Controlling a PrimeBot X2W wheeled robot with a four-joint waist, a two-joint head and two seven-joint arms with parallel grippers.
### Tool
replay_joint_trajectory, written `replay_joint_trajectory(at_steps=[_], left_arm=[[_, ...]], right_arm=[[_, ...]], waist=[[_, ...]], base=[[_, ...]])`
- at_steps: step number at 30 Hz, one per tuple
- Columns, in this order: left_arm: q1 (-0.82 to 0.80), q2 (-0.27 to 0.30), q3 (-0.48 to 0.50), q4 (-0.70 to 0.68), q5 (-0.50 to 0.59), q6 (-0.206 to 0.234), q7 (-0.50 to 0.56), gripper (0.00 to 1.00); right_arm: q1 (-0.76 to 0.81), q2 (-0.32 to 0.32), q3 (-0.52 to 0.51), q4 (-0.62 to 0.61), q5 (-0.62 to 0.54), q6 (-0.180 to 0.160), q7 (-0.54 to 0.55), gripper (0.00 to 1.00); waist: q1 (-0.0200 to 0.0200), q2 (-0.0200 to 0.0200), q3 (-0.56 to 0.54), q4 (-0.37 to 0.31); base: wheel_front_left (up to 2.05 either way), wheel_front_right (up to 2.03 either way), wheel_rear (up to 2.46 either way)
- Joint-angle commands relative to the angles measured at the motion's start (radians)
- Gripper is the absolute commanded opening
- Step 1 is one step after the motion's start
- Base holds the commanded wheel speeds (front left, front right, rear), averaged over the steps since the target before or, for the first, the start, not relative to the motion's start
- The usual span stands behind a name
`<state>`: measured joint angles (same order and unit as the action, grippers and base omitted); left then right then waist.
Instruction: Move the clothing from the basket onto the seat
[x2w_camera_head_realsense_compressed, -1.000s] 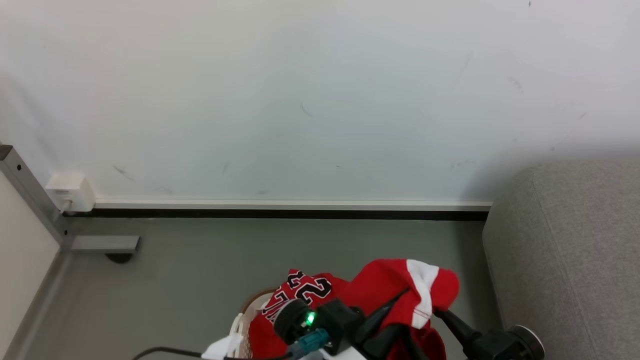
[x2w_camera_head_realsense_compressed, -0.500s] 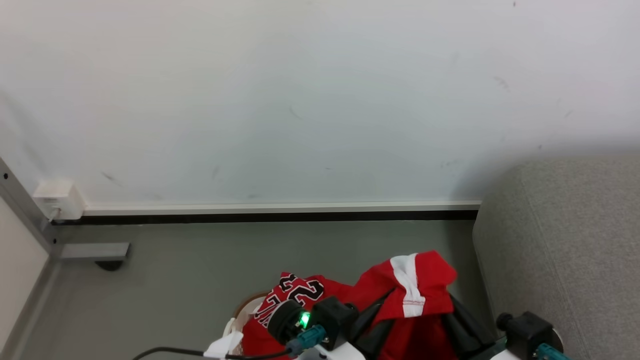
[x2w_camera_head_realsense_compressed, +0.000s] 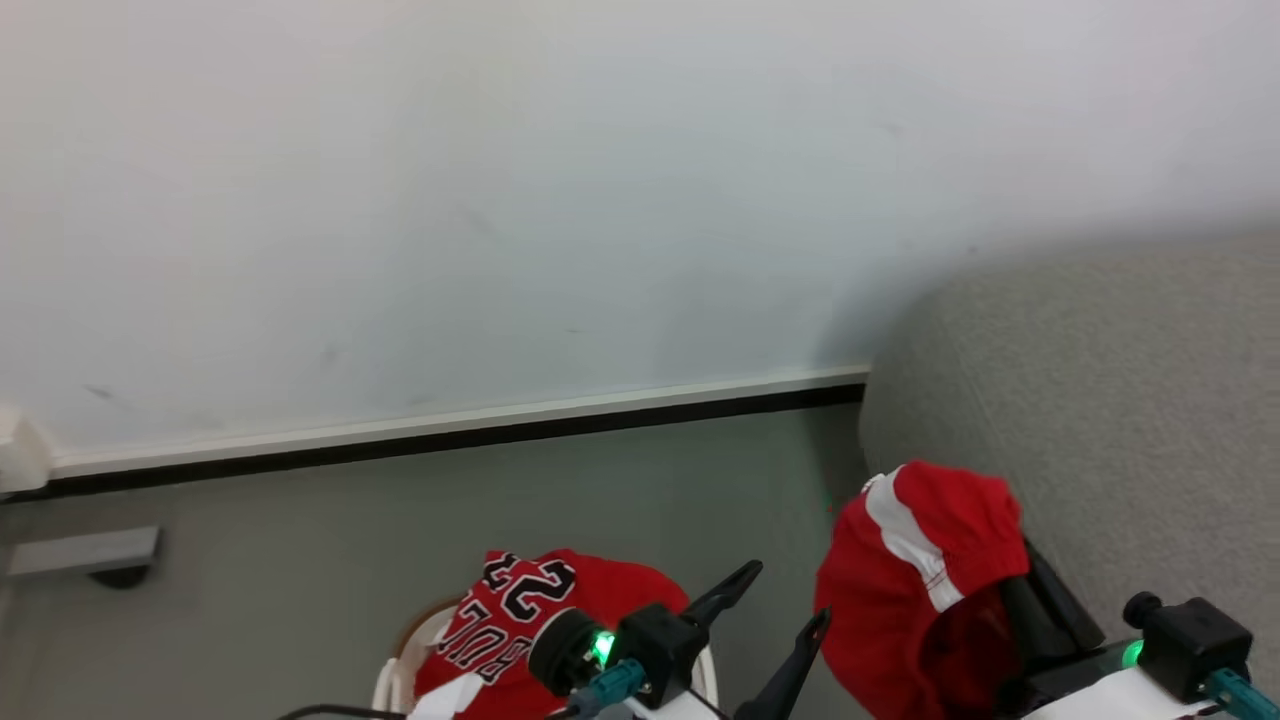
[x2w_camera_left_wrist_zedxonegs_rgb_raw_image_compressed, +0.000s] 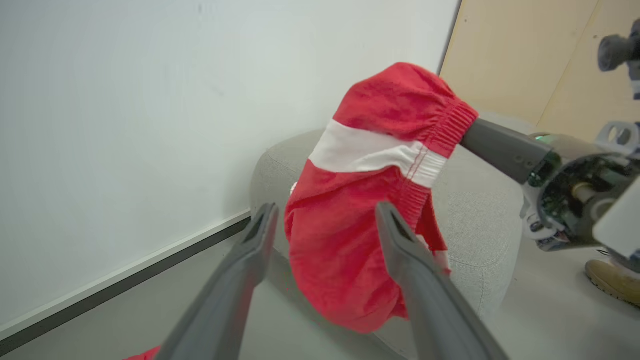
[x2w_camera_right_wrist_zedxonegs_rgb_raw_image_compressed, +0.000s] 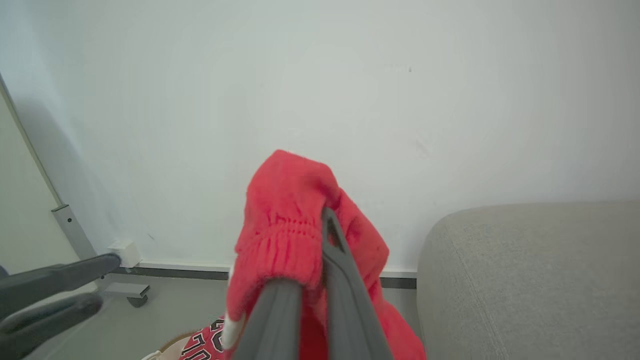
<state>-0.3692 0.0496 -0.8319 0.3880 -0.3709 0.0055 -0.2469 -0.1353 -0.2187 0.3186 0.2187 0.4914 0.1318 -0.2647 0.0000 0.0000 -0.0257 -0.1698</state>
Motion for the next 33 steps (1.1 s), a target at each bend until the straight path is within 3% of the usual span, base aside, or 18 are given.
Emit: replay_joint_trajectory(at_steps=[1,11,19,27,33], left_arm=[[-0.012,0.003,0.001,0.003,-0.003,0.003,-0.003,1.00],[-0.051,0.003,-0.016,0.000,-0.002,0.007,-0.014,1.00],[-0.140,0.003,-0.039,0.000,0.036,-0.002,-0.009,1.00],[-0.273,0.025,-0.060,0.006,0.088,-0.032,0.021,1.00],[-0.354,0.028,-0.065,-0.008,0.109,-0.041,0.036,1.00]], right_arm=[[0.008,-0.005,-0.006,-0.007,-0.006,-0.002,0.000,0.00],[0.005,0.005,-0.090,-0.034,-0.008,-0.002,0.000,0.00],[-0.110,-0.001,-0.196,-0.040,0.013,-0.002,0.000,0.00],[-0.439,-0.135,-0.387,0.026,0.017,-0.002,0.007,0.00],[-0.699,-0.274,-0.498,0.108,-0.002,-0.002,0.063,0.00]], waist=[[0.0000,0.0000,0.013,-0.032],[0.0000,0.0000,0.078,-0.138],[0.0000,0.0000,0.221,-0.118],[0.0000,0.0000,0.403,-0.049],[0.0000,0.0000,0.504,-0.012]], base=[[0.00,0.00,0.00],[0.00,0.00,0.00],[0.00,0.00,0.00],[0.00,0.00,0.00],[0.00,0.00,0.00]])
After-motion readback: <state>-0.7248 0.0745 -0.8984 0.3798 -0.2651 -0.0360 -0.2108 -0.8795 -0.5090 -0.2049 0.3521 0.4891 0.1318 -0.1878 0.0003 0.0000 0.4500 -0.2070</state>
